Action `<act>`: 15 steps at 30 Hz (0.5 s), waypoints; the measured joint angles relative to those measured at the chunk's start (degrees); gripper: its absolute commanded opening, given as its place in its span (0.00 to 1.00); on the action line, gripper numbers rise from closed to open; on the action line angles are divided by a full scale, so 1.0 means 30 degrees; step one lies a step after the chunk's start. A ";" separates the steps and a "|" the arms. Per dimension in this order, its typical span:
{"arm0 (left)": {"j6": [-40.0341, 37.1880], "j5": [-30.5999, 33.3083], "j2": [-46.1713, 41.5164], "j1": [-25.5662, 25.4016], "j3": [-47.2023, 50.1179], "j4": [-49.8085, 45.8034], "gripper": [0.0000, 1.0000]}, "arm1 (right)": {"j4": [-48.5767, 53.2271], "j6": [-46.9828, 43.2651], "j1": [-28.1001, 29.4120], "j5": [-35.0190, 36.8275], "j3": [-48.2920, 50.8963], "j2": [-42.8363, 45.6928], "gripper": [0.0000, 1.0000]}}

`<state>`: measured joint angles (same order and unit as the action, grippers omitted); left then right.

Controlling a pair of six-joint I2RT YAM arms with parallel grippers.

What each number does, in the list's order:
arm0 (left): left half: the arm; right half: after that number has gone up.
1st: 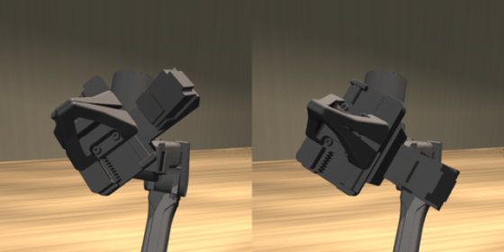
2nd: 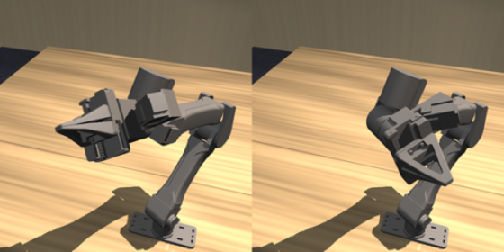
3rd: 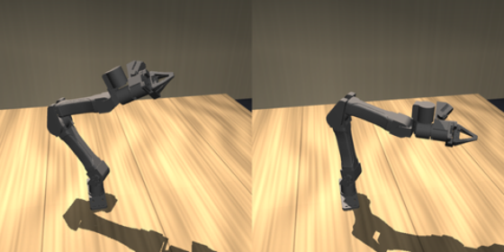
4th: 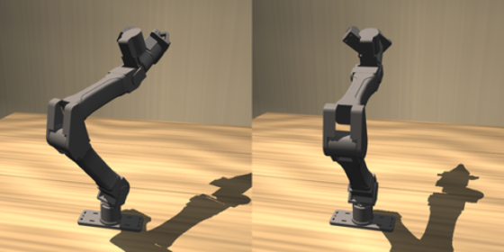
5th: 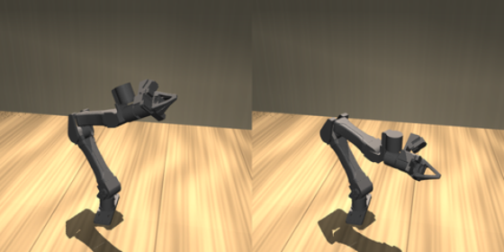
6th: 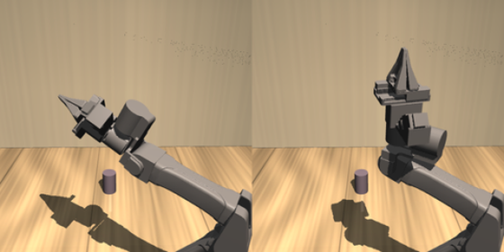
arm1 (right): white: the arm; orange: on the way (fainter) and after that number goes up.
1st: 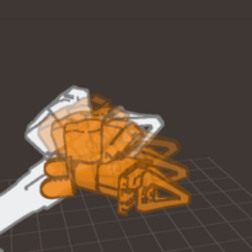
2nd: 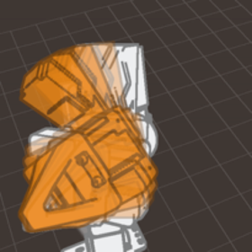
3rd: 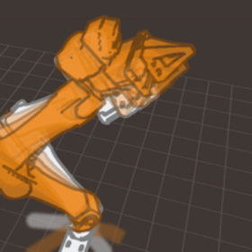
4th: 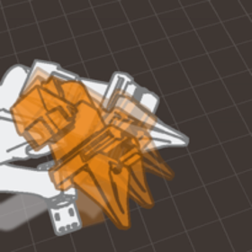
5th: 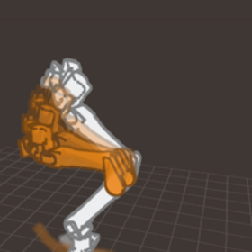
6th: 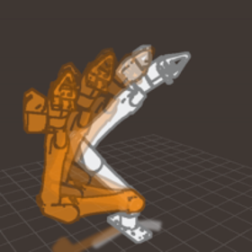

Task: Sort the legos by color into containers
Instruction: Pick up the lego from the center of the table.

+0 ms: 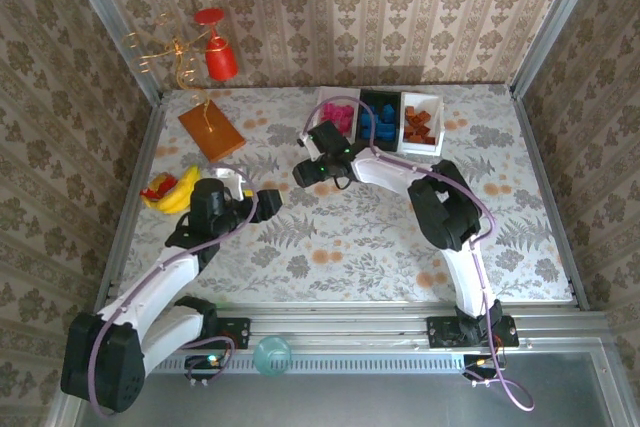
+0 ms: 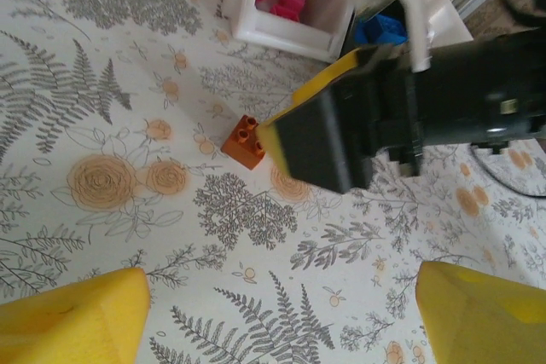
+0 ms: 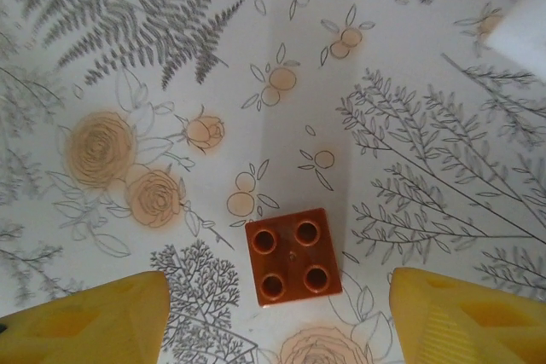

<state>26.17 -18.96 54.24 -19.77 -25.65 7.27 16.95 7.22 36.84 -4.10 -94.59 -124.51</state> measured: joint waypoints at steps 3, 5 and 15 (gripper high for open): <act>0.0000 0.0124 -0.0437 0.0277 0.0022 -0.0066 0.83 | 0.1013 -0.0386 0.0153 0.0474 -0.1377 -0.1151 0.70; 0.0000 0.0175 -0.0619 0.0459 0.0095 -0.0087 0.83 | 0.1617 -0.0532 0.0240 0.0801 -0.2127 -0.1770 0.68; 0.0000 0.0175 -0.0707 0.0772 0.0678 -0.0131 0.84 | 0.3220 -0.1180 0.0437 0.1319 -0.3410 -0.2951 0.51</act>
<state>26.17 -18.44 52.12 -17.45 -23.62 6.87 26.61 3.68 38.15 -0.14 -104.81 -133.36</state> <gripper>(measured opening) 0.834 0.532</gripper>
